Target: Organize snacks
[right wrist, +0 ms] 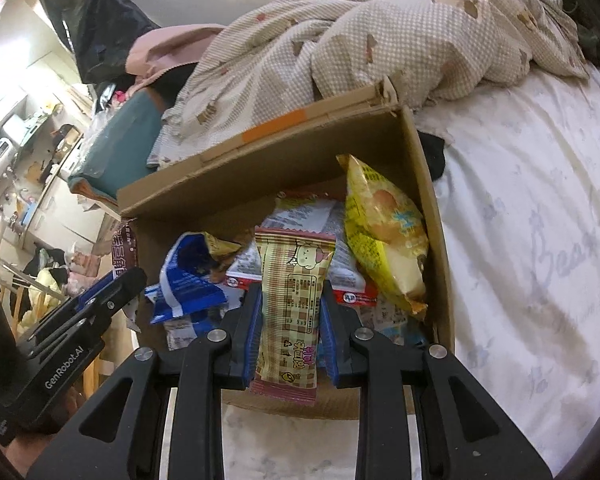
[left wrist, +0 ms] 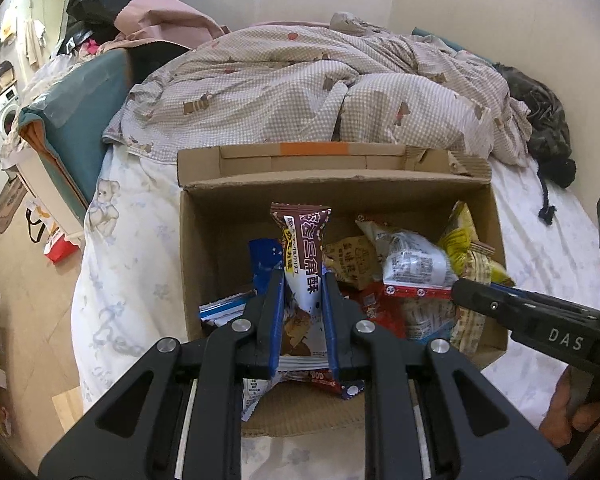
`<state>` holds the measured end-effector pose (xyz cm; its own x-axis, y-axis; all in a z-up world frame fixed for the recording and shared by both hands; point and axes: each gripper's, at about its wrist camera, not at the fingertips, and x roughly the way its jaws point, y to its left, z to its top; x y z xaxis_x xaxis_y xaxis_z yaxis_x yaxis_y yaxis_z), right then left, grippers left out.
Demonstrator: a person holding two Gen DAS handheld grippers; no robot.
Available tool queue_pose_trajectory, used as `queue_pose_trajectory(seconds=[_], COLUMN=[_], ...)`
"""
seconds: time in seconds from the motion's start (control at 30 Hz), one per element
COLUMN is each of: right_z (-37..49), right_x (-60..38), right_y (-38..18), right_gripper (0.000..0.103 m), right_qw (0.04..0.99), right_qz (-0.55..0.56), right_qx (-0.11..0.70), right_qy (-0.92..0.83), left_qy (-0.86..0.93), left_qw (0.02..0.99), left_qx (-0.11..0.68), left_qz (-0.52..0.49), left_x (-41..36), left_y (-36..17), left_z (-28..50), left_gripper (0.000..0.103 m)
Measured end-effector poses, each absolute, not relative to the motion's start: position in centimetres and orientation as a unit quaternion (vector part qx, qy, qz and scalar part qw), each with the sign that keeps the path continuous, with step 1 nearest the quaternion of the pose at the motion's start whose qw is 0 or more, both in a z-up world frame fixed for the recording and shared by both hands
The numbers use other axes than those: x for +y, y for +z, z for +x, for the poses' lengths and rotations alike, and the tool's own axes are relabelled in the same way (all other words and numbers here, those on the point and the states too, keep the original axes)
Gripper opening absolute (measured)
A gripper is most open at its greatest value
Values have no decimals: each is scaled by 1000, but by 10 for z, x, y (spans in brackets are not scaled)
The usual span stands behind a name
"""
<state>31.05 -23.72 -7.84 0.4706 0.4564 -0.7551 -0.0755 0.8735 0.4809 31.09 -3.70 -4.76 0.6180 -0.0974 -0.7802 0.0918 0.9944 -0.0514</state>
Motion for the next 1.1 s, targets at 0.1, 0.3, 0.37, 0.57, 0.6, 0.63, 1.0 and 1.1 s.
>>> queue_pose_trajectory(seconds=[0.1, 0.3, 0.37, 0.57, 0.6, 0.63, 1.0, 1.1], right_z=[311, 313, 314, 312, 312, 312, 302, 297], right_x=[-237, -239, -240, -239, -239, -239, -243, -247], right_y=[-81, -87, -89, -88, -89, -89, -69, -63], right_gripper=[28, 30, 30, 31, 31, 31, 70, 71], right_qw=[834, 823, 820, 817, 816, 815, 838, 842], right_qz=[191, 207, 211, 217, 219, 221, 195, 202], right_qx=[495, 505, 508, 509, 509, 510, 486, 476], right_qy=[155, 155, 156, 165, 165, 165, 154, 156], left_qy=[-55, -56, -55, -45, -43, -41, -34, -28], left_qw=[898, 897, 895, 888, 889, 890, 899, 902], left_qx=[437, 438, 443, 457, 455, 453, 436, 430], left_qz=[0, 5, 7, 18, 19, 20, -11, -21], left_x=[-39, -42, -43, -44, -43, -43, -29, -22], left_y=[-52, -53, -55, -64, -64, -63, -50, -43], left_z=[311, 311, 311, 311, 311, 309, 297, 293], left_gripper=[15, 15, 16, 34, 37, 45, 82, 82])
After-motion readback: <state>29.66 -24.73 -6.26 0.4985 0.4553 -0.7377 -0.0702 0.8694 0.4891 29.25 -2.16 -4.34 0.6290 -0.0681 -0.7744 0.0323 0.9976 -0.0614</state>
